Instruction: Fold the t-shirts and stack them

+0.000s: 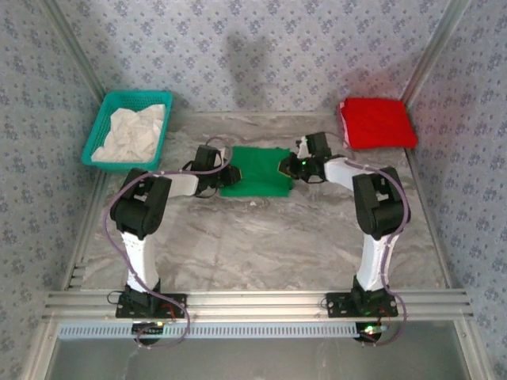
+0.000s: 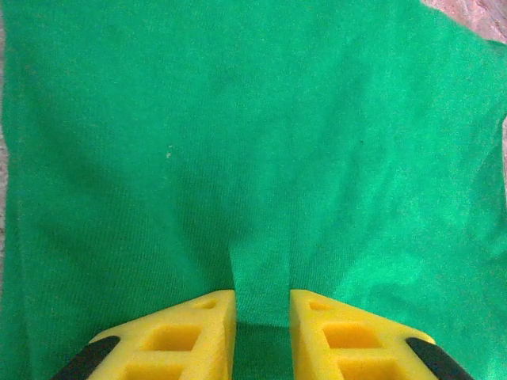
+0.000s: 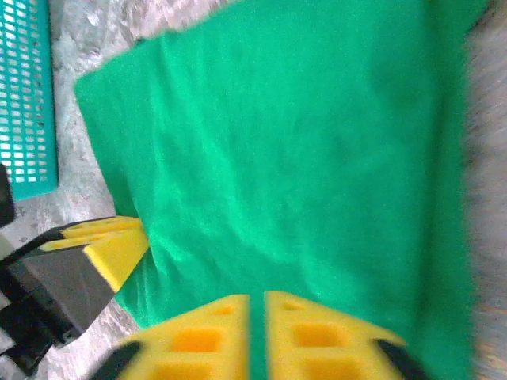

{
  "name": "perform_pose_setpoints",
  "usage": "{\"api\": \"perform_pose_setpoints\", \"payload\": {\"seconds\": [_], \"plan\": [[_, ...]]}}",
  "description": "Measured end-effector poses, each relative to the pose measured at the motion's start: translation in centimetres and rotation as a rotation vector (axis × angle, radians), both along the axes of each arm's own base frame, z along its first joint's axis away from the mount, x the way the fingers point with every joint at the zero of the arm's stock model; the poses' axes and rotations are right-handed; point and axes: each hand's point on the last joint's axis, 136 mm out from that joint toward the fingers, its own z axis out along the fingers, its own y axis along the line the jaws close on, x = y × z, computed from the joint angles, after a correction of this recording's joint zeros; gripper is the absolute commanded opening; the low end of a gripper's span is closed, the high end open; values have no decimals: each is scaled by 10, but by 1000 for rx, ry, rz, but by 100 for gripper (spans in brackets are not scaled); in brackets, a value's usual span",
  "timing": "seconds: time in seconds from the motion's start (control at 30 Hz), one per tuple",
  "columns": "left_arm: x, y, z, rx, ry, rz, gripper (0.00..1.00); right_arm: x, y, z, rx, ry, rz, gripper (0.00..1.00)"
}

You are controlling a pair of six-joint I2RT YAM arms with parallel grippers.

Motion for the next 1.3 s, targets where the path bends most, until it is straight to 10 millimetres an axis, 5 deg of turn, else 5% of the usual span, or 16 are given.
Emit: {"api": "perform_pose_setpoints", "payload": {"seconds": [0.1,0.23,0.5,0.7,1.0,1.3], "plan": [[0,3,0,13,1,4,24,15,-23,13,-21,-16,-25,50],[0,4,-1,14,3,7,24,23,-34,7,-52,7,-18,59],[0,4,-1,14,3,8,24,7,-21,-38,-63,127,49,60],[0,4,-1,13,3,8,24,6,-8,-37,-57,121,82,59],[0,4,0,13,3,6,24,0,17,-35,-42,119,123,53],[0,4,0,12,3,7,24,18,30,-46,-15,135,99,25]]}}
